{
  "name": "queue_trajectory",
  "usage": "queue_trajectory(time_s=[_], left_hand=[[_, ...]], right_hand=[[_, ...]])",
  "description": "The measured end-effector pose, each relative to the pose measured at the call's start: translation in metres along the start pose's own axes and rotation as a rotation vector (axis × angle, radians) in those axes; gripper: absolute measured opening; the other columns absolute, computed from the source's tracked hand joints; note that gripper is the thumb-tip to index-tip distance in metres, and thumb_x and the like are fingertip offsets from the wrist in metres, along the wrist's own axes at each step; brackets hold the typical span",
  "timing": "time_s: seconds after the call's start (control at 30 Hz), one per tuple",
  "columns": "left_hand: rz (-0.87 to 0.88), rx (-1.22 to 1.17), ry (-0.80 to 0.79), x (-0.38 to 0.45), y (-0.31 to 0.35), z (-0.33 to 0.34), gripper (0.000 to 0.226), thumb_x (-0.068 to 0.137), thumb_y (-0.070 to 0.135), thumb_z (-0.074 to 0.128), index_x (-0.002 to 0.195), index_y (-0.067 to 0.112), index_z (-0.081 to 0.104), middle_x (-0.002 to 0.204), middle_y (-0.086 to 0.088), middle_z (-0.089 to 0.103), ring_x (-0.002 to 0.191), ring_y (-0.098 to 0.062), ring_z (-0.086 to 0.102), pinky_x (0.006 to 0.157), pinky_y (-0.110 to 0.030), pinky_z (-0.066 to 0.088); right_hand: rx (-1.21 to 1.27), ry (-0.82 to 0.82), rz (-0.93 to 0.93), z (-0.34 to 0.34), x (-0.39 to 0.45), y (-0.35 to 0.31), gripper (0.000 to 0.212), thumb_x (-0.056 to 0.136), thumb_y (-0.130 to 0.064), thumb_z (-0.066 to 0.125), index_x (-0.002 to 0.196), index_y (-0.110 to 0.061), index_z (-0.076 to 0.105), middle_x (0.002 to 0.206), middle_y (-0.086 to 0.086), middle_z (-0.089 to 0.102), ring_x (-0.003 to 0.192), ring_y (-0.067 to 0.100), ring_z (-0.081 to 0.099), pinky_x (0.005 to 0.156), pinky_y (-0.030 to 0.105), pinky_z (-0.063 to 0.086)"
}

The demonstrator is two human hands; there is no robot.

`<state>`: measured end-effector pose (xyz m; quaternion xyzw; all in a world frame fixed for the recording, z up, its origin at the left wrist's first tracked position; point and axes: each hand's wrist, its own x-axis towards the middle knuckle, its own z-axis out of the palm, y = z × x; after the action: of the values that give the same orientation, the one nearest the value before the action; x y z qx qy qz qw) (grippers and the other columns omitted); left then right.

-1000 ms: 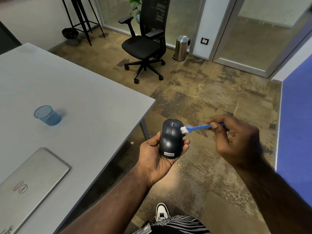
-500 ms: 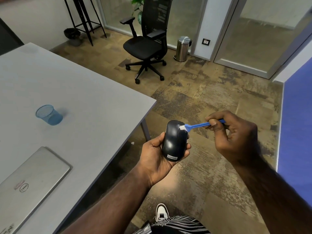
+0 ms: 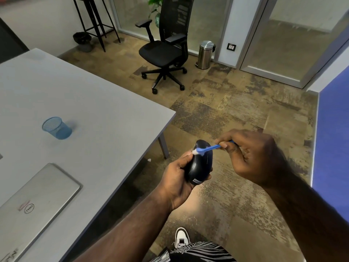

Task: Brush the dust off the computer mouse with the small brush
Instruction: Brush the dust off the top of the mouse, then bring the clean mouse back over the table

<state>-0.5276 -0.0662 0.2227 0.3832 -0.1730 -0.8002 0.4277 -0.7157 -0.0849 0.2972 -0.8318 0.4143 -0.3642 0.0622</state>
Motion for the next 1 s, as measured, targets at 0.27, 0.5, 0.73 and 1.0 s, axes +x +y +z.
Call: queue_trajectory(time_s=[0.27,0.5,0.73,1.0], left_hand=[[-0.050,-0.219,0.018,0.002,0.005,-0.007,0.045,0.098,0.029,0.042,0.132,0.003,0.055,0.124,-0.022,0.063,0.096,-0.033,0.067,0.082,-0.044,0.055],[-0.045,-0.368,0.001,0.002,0.013,-0.023,0.051,0.089,0.031,0.046,0.124,-0.003,0.061,0.123,-0.027,0.062,0.096,-0.039,0.066,0.088,-0.048,0.054],[0.039,-0.426,0.073,-0.007,0.021,-0.039,0.058,0.080,0.018,0.065,0.132,-0.002,0.051,0.112,-0.030,0.064,0.098,-0.043,0.064,0.090,-0.049,0.054],[0.235,-0.512,0.271,-0.015,0.043,-0.074,0.043,0.080,0.009,0.065,0.121,-0.001,0.058,0.108,-0.028,0.069,0.100,-0.040,0.064,0.092,-0.054,0.051]], right_hand=[[0.119,-0.218,0.108,-0.004,-0.012,0.003,0.021,0.090,-0.023,0.053,0.093,-0.013,0.072,0.074,0.000,0.071,0.062,0.018,0.068,0.051,0.038,0.054],[0.635,0.321,0.660,-0.001,-0.021,0.026,0.010,0.092,-0.020,0.065,0.095,-0.025,0.072,0.083,0.004,0.078,0.071,0.015,0.075,0.064,0.026,0.061],[1.249,0.194,1.125,0.047,-0.019,0.022,0.013,0.076,-0.021,0.067,0.084,-0.019,0.078,0.082,0.000,0.078,0.064,0.006,0.071,0.052,0.016,0.054],[1.379,-0.102,1.166,0.119,0.023,0.001,0.016,0.099,-0.020,0.051,0.099,-0.012,0.065,0.070,-0.004,0.071,0.068,0.011,0.074,0.051,0.020,0.054]])
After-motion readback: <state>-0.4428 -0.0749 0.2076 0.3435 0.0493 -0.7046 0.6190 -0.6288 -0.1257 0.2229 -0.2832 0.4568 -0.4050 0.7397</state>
